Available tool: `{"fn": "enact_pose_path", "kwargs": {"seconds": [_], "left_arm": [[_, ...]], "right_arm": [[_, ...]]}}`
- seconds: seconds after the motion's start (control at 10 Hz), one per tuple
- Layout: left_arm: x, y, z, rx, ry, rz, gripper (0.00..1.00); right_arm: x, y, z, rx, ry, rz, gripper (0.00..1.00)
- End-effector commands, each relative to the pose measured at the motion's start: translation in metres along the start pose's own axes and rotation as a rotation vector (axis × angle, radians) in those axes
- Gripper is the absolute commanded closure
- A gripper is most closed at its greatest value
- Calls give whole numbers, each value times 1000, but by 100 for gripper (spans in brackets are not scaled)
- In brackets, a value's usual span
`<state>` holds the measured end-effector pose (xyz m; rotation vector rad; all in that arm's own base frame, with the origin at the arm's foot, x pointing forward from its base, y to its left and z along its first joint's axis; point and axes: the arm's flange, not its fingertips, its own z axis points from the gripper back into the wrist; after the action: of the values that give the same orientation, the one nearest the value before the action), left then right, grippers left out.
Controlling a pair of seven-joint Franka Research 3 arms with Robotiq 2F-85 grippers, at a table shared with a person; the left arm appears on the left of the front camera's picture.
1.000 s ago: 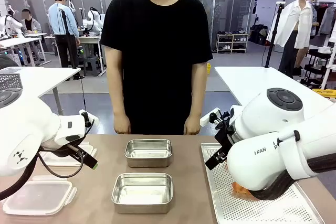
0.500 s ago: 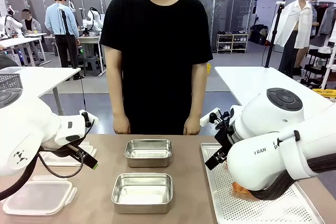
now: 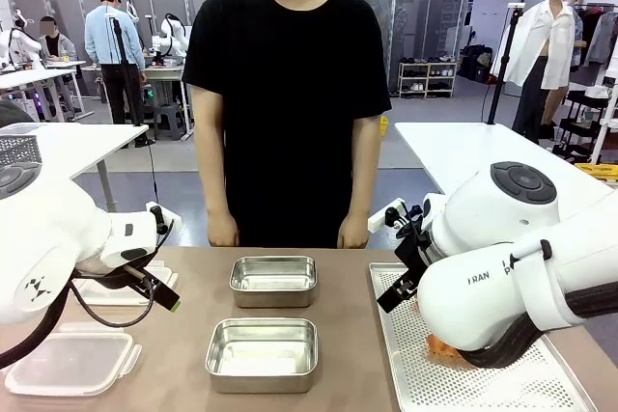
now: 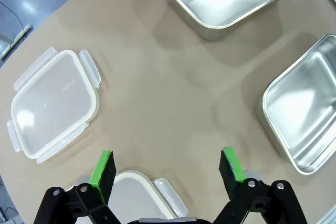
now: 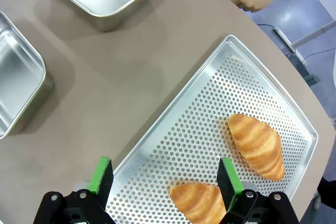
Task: Place the bread into the airtight container.
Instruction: Pick up a Butter Roll and place it into an empty Airtight Container.
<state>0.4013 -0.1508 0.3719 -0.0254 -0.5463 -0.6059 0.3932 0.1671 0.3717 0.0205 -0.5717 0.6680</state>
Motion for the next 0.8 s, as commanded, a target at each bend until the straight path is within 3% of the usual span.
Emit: {"fn": "enact_pose_path", "kwargs": {"seconds": [0.0,0.4,0.5,0.7], "left_arm": [[15,6,23,-31,13,-16,0],[41,58,139,-181,53,-9,0],[45,72,192,-220,73,-7,0],[58,81,294,-189,99,27,0]], "right_arm": [[11,-14,25,47,36,-47,0],[17,-87,143,140,-5,-51,0],[10,-105,191,146,9,-63,0],[3,-105,282,64,-32,-27,0]]}}
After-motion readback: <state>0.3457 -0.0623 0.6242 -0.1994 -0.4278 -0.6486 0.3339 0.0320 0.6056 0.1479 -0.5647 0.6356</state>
